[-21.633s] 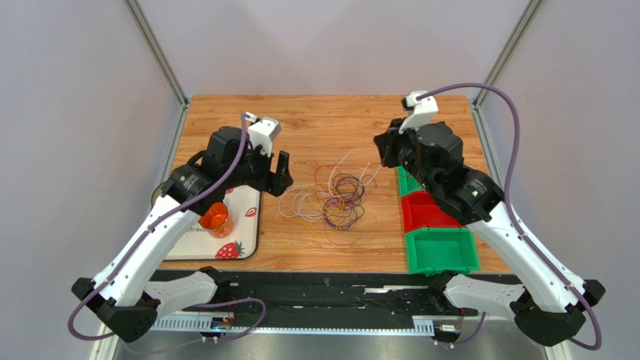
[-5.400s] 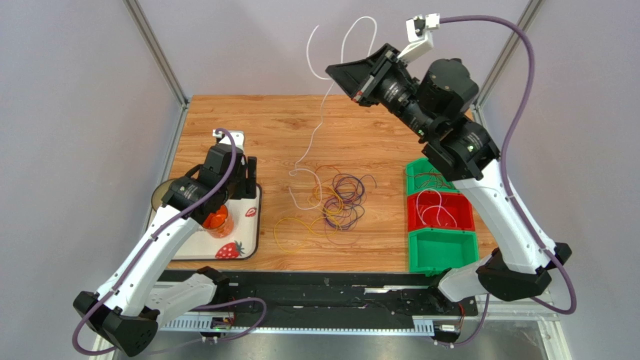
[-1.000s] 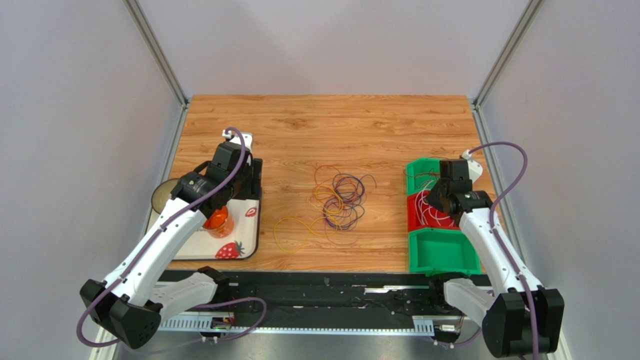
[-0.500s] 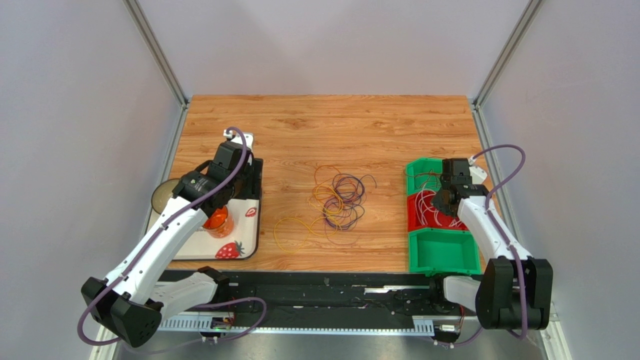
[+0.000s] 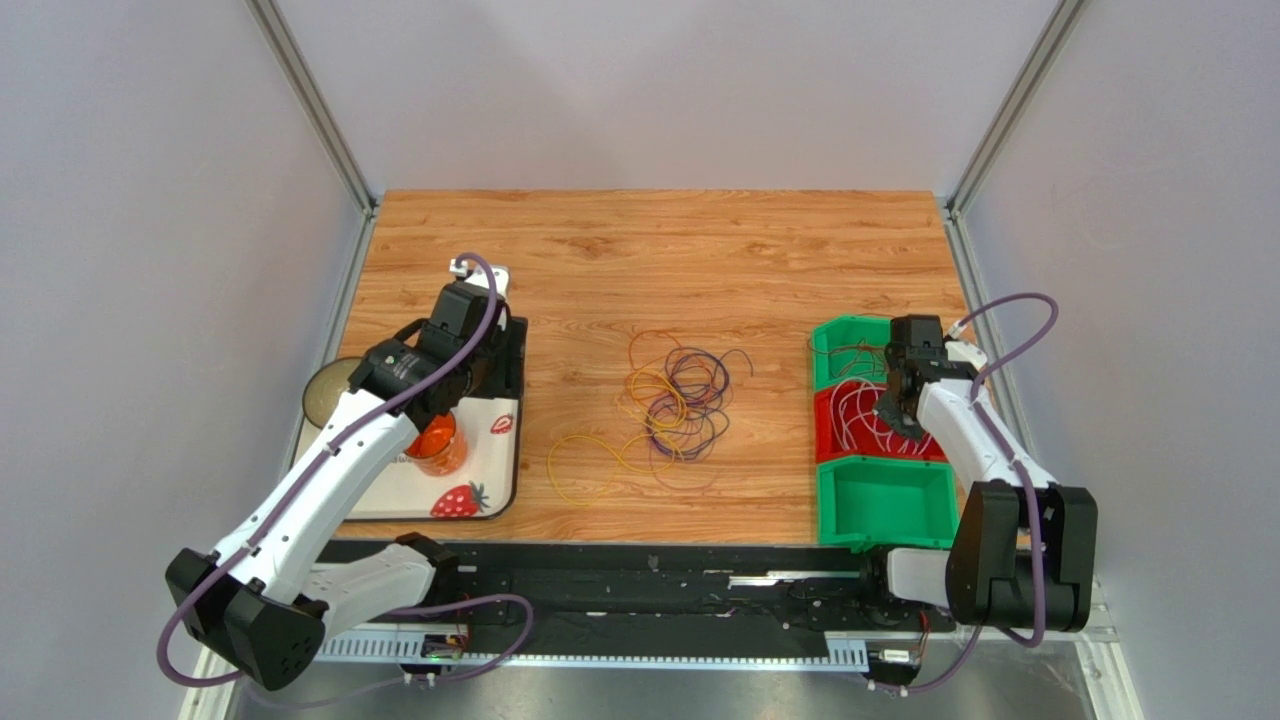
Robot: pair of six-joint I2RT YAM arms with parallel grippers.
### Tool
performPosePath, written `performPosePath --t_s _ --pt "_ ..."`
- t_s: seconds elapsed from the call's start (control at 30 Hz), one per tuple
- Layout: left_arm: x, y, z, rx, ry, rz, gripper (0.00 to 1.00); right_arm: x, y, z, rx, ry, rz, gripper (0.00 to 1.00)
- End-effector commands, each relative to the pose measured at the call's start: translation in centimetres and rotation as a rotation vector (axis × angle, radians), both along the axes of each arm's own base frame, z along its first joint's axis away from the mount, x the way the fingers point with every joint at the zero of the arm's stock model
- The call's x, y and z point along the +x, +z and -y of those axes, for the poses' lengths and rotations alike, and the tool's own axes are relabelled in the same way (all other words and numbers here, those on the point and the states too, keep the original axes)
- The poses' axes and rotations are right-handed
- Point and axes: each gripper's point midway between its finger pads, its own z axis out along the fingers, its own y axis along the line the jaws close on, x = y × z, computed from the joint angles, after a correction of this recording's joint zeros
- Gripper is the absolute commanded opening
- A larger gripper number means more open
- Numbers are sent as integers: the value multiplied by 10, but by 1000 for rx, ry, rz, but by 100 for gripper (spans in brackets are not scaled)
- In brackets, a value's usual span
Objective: Untangle the cables
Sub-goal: Place the cable in the bin.
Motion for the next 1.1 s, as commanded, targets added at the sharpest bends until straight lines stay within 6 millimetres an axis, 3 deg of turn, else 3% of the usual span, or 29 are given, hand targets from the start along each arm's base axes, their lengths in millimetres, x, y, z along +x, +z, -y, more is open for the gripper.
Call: performPosePath --t_s 0.0,0.3,0.6,0.77,0.9,1.07 --pt "4 3 -2 10 0 17 69 8 9 6 -10 -39 23 10" --pt "3 3 -2 10 0 17 69 10 41 -8 44 18 131 39" --pt "3 6 -2 4 2 26 68 4 79 -19 80 77 214 54" --pt "2 9 -3 -3 3 38 68 -1 93 -14 46 71 245 56" --pt "1 10 -3 -7 0 43 68 0 96 -7 9 54 243 53" --pt "1 11 -2 -10 -4 44 68 15 107 -14 48 81 294 50"
